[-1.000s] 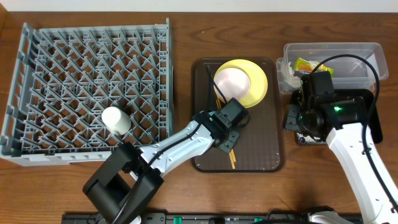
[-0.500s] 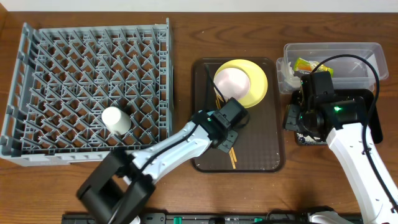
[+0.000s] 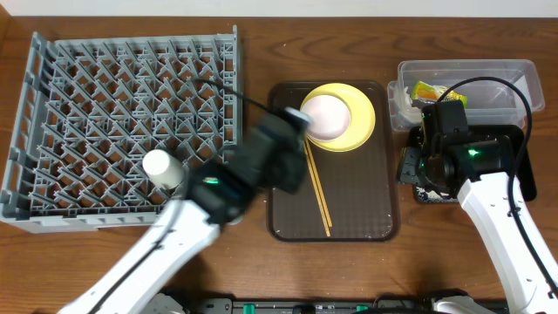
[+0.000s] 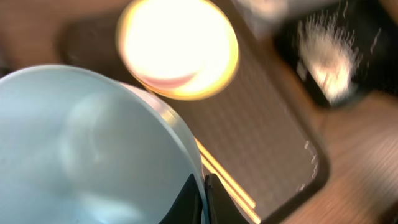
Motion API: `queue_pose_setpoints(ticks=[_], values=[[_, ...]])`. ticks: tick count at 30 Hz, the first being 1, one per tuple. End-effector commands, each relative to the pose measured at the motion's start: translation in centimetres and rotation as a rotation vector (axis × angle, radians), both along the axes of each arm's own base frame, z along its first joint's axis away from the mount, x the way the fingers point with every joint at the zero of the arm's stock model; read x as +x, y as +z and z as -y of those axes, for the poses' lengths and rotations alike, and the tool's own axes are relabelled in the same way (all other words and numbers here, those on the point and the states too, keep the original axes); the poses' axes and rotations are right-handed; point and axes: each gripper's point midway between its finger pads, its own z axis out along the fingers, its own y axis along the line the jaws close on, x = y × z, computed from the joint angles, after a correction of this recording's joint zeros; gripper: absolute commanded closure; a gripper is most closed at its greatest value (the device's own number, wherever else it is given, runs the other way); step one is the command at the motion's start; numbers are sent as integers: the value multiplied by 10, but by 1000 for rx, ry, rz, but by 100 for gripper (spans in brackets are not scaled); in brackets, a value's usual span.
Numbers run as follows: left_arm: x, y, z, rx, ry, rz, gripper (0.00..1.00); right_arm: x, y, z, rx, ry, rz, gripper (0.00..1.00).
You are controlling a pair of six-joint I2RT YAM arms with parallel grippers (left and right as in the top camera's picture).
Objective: Sort waste into correct bins and load items into the dishwasher rack
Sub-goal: 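Lift the light-blue bowl and carry it to the rack's back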
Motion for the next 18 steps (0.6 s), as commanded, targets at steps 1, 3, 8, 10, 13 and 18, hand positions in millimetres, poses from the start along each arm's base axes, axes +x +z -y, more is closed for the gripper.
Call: queue_pose_setpoints(ticks=[1,3,8,10,13,18], values=[[14,33,-25,-162,17,3,94,2,6,2,0,-7,20,41],[28,45,-49,-265,43,-10,94,2,6,2,0,-7,20,41],[58,73,-106,-560,49,-22,94,2,6,2,0,-7,21,41],[72,80,-132,-671,87,-39,94,2,6,2,0,-7,21,41],[91,86,-168,-829,97,-63,94,2,6,2,0,-7,22,41],[116,75,-202,-1006,66,-163,94,3,6,2,1,-7,24,41]])
